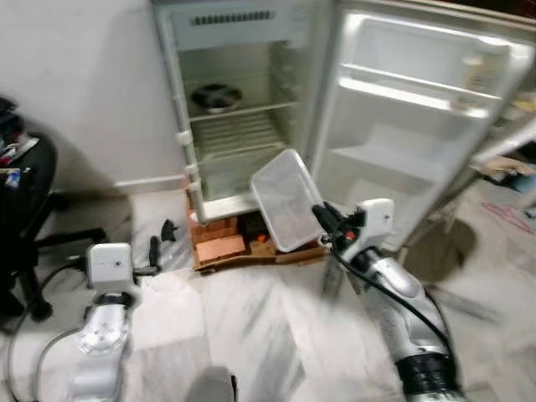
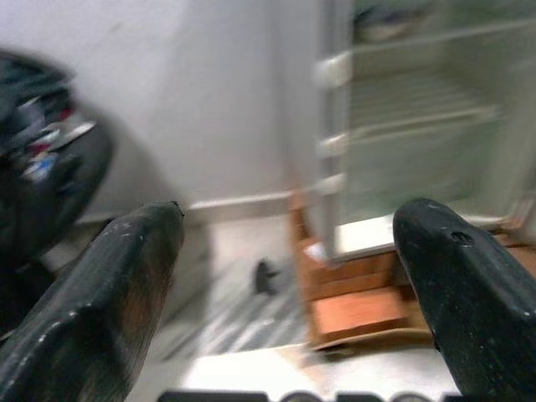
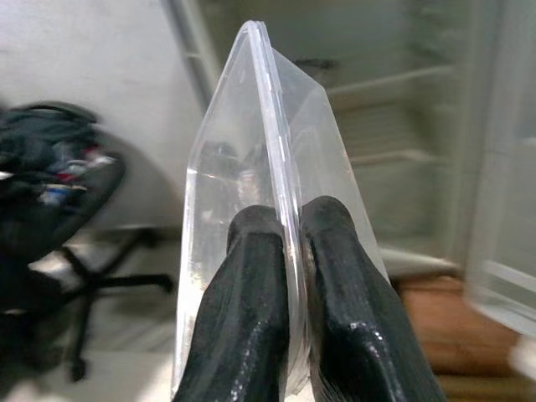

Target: Restocking fridge

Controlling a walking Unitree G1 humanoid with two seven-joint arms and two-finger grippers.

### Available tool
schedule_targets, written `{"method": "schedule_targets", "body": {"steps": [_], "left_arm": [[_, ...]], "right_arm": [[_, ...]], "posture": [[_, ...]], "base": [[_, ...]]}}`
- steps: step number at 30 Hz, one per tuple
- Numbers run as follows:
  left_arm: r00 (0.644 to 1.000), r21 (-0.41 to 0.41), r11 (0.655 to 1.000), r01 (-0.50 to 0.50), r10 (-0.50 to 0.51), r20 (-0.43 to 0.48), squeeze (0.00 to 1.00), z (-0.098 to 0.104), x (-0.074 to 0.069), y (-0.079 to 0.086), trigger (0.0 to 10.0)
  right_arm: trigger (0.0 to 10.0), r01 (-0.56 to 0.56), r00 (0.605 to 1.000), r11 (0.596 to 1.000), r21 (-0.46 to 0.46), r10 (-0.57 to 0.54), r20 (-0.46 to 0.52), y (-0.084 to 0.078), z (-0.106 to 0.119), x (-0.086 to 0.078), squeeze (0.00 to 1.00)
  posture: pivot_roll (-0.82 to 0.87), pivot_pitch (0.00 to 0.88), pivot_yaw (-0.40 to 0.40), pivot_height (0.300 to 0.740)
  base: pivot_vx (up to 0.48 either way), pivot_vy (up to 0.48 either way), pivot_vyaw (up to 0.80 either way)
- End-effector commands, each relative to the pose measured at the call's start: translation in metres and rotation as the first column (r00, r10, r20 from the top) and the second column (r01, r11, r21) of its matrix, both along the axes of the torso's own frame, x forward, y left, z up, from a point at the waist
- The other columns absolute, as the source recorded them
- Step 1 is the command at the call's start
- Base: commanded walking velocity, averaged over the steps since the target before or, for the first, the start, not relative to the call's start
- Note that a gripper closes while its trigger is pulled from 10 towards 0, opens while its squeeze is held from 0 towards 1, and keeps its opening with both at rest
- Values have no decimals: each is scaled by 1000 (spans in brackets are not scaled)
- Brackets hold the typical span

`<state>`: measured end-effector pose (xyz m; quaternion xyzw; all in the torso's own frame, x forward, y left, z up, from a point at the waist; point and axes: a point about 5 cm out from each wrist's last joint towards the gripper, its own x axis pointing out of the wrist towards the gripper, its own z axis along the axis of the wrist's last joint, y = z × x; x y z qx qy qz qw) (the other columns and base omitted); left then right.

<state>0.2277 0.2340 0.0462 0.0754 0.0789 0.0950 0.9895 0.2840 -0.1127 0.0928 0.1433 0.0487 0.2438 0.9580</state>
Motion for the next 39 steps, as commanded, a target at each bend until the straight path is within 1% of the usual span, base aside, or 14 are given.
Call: {"method": "schedule_targets", "body": {"steps": [1, 20, 23, 26, 33, 39], "left_arm": [[999, -1, 1000, 31, -31, 23, 0, 5, 9, -8, 10000], [999, -3, 999, 34, -34, 20, 0, 4, 11, -8, 10000], [999, -3, 999, 35, -35, 19, 0, 3, 11, -8, 10000], [999, -3, 999, 40, -40, 18, 0, 3, 11, -10, 10000], [999, -8, 999, 40, -40, 14, 0, 2, 11, -10, 10000], [999, -35, 999, 33, -33, -5, 0, -2, 7, -11, 10000]], "right_arm": [[10000, 9, 1000, 1000, -23, -9, 4, -8, -1, -3, 0], [10000, -6, 1000, 1000, -21, 6, 5, -4, 0, 0, 0], [10000, -31, 999, 999, -24, 32, 19, -2, 0, -2, 0], [10000, -50, 998, 999, -20, 50, 33, 0, 2, -4, 0], [10000, -42, 999, 999, -11, 42, 22, 1, 1, -4, 0], [10000, -39, 999, 999, -10, 39, 10, 0, -2, -6, 0]], "posture": [[96, 26, -61, 740], [97, 22, -61, 740], [97, 22, -60, 740], [96, 26, -58, 740], [96, 29, -56, 740], [95, 31, -55, 740]], "base": [[469, 0, 0], [442, 0, 0], [415, 85, 0], [400, 264, 594], [372, 274, 643], [0, 42, 0]]}}
